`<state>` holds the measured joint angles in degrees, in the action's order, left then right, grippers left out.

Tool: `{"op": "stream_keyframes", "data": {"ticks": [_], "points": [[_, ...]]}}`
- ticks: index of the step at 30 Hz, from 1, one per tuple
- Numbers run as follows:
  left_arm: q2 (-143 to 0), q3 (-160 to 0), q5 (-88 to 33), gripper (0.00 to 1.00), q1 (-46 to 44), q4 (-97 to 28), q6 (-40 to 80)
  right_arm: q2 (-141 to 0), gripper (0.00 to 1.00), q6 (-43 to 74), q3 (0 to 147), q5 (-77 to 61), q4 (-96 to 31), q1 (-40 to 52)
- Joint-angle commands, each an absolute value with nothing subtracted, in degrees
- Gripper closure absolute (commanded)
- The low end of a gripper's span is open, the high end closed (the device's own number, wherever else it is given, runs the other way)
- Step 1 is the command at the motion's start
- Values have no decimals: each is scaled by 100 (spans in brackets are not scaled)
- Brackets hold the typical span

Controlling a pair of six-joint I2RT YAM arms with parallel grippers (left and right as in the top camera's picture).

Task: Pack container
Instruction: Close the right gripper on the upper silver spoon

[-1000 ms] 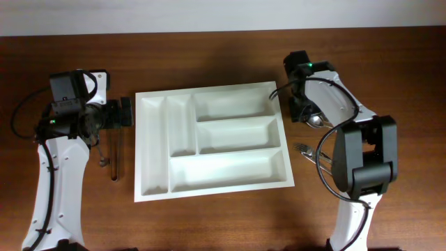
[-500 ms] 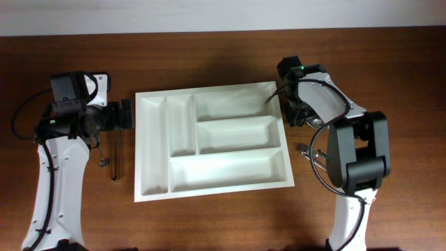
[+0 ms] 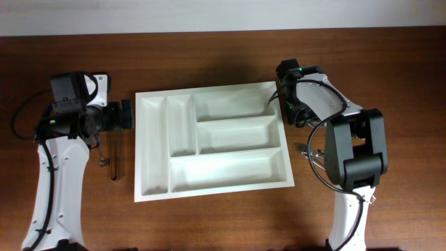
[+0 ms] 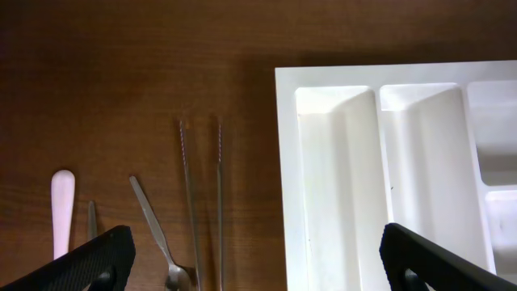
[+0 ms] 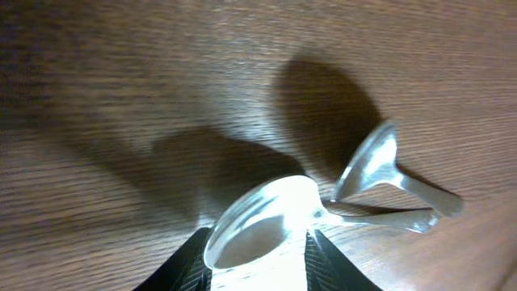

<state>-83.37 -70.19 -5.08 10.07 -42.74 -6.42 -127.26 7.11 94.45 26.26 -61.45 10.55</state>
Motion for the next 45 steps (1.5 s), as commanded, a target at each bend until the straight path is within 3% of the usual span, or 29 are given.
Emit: {"op": "stream_keyframes", "data": {"ticks": [1, 21, 34, 45], "points": [[-8368, -7146, -467, 1, 1028, -4294, -738, -12790, 65, 801, 9467, 3068, -6108, 1087], [-8368, -7146, -464, 1, 1028, -4381, -738, -13157, 68, 801, 9465, 3070, -5999, 1087], [-8368, -7146, -467, 1, 1028, -4381, -738, -13190, 96, 801, 9450, 3223, -5961, 1087], [-8368, -7146, -467, 1, 1028, -4379, -738, -13157, 96, 1201, 9513, 3590, -6392, 1175]]}}
